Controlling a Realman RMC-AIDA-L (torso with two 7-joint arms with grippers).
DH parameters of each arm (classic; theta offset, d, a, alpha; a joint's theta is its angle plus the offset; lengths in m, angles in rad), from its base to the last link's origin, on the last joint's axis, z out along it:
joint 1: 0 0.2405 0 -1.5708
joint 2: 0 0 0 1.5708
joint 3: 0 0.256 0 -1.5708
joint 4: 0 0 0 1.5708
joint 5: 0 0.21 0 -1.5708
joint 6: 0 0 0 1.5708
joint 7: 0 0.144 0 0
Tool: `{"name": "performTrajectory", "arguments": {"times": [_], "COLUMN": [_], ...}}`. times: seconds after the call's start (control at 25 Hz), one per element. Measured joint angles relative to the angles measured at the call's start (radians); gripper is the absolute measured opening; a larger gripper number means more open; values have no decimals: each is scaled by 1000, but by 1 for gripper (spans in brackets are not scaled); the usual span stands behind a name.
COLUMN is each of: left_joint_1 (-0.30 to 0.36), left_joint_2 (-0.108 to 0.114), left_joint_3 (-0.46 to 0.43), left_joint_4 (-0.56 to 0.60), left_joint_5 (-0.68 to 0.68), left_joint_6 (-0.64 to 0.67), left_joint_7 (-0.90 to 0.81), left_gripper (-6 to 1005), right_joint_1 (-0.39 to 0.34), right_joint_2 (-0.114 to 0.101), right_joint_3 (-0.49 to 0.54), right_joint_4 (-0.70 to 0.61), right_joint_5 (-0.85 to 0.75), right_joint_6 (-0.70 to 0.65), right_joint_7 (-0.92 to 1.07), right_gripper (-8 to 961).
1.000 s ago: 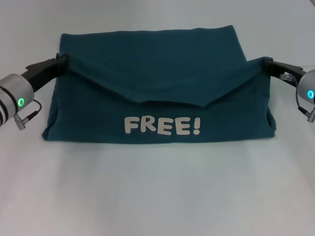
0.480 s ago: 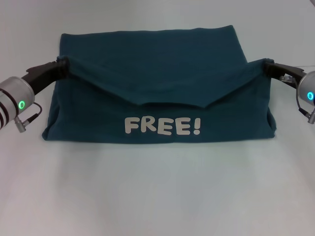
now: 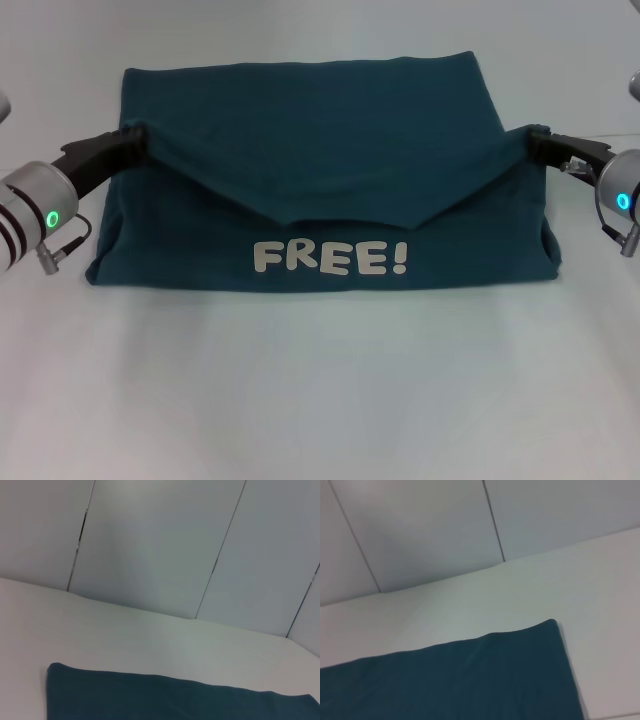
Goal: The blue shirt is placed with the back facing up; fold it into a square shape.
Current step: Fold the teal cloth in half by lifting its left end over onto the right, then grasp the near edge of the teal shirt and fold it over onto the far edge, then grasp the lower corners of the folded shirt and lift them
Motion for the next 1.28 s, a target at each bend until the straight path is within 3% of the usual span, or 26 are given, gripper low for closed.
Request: {"name": "performTrajectory", "arguments": {"times": [0.24,0.64,0.96,1.04,1.16,1.28], "left_joint_1": [3,35,56,70,130,203], "left_joint_2": [-9,-9,-9,-8,4,4], "left_joint_3": [-3,-5,3,32,200,309], "left_joint_4": [15,67,87,97,154,246], "left_joint_5": [0,-69,-63,-48,-11,5], "left_joint_6": [-3,-38,-32,-23,18,90], "left_joint_7": [-2,-19,-39,-74,-250,-367], "left_gripper": [36,423,792,834,833,831], "right_joint_1": [8,-2,-13,-33,-85,-141], "right_joint_2": [7,-9,-23,-36,-70,-95], "right_joint_3": [-3,-11,-18,-48,-134,-230], "right_joint_4": [0,-27,-43,-49,-70,-112], "right_joint_5": [0,20,16,-6,-48,-64], "right_joint_6": [-2,-11,-50,-98,-208,-305], "right_joint_7": [-59,-51,-18,56,225,352], "right_gripper": [98,577,637,652,661,663]}}
